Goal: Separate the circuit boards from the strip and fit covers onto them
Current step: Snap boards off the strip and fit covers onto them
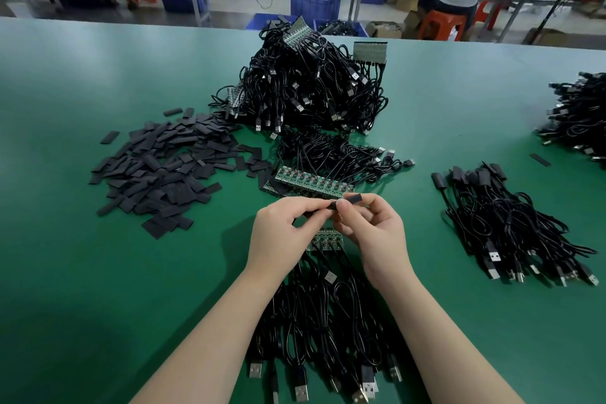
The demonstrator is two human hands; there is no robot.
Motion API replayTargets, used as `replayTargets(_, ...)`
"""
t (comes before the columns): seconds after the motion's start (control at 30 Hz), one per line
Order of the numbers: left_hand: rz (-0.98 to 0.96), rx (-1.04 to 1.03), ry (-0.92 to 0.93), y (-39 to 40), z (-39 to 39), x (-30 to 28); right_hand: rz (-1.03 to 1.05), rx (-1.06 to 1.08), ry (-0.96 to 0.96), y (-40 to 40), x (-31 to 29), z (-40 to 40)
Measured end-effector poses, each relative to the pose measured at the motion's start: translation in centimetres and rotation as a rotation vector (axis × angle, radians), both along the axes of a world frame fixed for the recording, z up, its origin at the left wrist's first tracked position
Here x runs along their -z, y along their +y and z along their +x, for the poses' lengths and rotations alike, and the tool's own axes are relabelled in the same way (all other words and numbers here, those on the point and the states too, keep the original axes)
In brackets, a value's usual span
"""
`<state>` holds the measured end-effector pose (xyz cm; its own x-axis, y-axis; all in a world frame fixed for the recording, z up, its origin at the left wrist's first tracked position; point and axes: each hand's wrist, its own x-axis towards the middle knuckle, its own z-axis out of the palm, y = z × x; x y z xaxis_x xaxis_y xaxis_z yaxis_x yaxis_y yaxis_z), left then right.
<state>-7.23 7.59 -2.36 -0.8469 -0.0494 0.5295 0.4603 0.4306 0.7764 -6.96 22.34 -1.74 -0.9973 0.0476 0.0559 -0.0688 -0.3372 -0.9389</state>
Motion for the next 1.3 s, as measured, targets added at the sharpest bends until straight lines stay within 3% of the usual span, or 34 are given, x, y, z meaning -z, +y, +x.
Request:
replayTargets(0.23,0.005,-0.019,0.008,0.0,0.1,-0.1,0.013,0.008,-0.039,-0.2,-0.2,0.2)
replayTargets(0.47,0.021,-0.036,-0.021,0.0,0.1,0.1,0.346,0.059,0.126,-0.6,-0.1,0.5)
replayTargets(0.77,0.043,-0.023,-0.092,-0.1,-0.1,0.4,0.272,-0.007,0.016,-0.7,-0.1,0.5)
replayTargets(0.9,-0.075,-0.023,-0.057,0.1,0.0,-0.1,0.462,0.003,0.099,-1.1,0.0,0.4)
replayTargets(1.17,-0.132,0.02,-0.198,-0.1,-0.3,0.3,0.078,0.162,-0.034,0.5,-0.9,-0.2)
replayTargets(1.23,-0.1,0.022,-0.175,-0.2,-0.3,0.5,0.173,0.117,-0.027,0.5,-0.8,-0.2)
replayTargets(1.3,-0.075,0.03,-0.154,-0.2,-0.3,0.6,0.4,0.056,0.05,0.1,-0.6,0.1)
